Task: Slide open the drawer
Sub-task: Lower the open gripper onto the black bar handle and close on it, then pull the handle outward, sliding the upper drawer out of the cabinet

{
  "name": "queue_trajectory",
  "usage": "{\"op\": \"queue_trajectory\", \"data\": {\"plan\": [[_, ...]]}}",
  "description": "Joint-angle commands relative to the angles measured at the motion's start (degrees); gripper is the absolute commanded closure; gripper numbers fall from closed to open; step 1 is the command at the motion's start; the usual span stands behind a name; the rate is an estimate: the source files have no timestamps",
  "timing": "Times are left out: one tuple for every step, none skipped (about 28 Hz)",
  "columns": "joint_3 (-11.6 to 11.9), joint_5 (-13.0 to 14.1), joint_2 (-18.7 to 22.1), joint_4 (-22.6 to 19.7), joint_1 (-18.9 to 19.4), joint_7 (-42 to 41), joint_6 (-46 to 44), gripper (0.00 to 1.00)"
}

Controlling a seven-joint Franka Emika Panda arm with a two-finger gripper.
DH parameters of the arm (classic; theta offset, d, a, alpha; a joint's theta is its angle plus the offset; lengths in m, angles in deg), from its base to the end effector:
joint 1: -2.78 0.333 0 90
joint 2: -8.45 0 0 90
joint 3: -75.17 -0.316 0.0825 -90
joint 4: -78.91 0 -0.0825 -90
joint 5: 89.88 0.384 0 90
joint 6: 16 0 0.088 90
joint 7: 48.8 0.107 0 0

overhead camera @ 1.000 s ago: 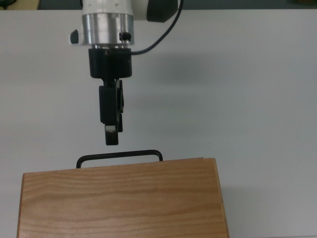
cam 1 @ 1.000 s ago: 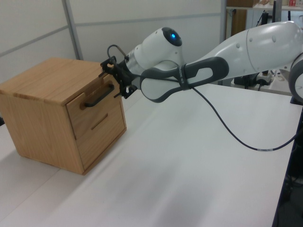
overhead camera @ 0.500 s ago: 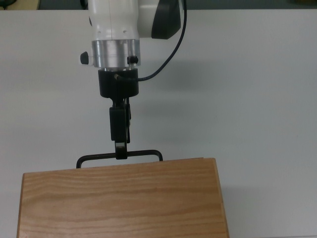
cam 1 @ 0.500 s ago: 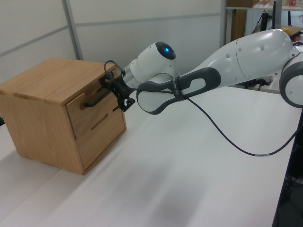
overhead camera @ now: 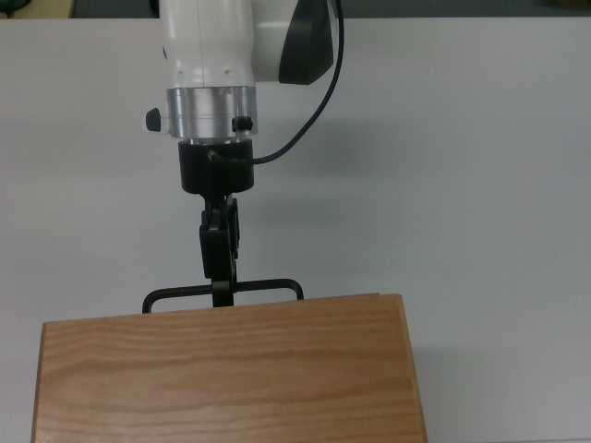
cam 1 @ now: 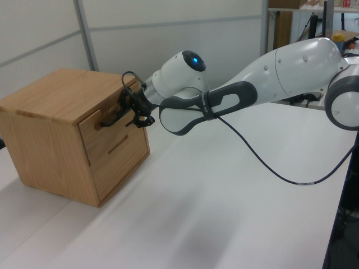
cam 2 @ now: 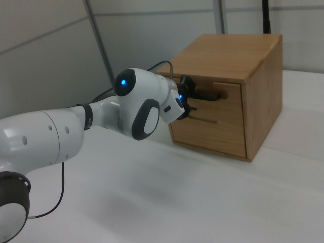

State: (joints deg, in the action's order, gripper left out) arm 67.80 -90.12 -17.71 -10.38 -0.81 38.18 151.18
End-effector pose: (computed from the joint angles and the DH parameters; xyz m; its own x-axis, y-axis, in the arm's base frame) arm 0.7330 0.0299 0.4947 0.0871 -0.9961 -0.0113 -0.6143 -0.0448 -0.7878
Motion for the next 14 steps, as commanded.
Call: {"op": "queue_trajectory", "data": {"plan": [[0.6, 0.5, -0.9, 1.2, 0.5, 0.4, 1.4, 1.00], [0.6, 0.5, -0.8, 1.2, 0.5, 0.4, 1.4, 1.00], [0.7, 0.6, -0.8, 1.2, 0.5, 0.4, 1.4, 1.00], [0.7, 0.6, -0.7, 1.2, 0.5, 0.4, 1.4, 1.00], [0.7, 0.6, -0.7, 1.2, 0.5, 0.4, 1.4, 1.00], [0.7, 0.6, -0.6, 1.3, 0.5, 0.4, 1.4, 1.00], [0.7, 0.7, -0.6, 1.3, 0.6, 0.4, 1.4, 1.00], [0.7, 0.7, -0.5, 1.2, 0.6, 0.4, 1.4, 1.00], [0.7, 0.7, -0.5, 1.2, 0.6, 0.4, 1.4, 1.00], [0.7, 0.7, -0.4, 1.2, 0.6, 0.4, 1.4, 1.00], [0.7, 0.7, -0.4, 1.2, 0.6, 0.4, 1.4, 1.00], [0.7, 0.7, -0.3, 1.2, 0.6, 0.4, 1.4, 1.00], [0.7, 0.7, -0.2, 1.2, 0.6, 0.4, 1.4, 1.00], [0.7, 0.7, 0.0, 1.1, 0.5, 0.4, 1.4, 1.00]]}}
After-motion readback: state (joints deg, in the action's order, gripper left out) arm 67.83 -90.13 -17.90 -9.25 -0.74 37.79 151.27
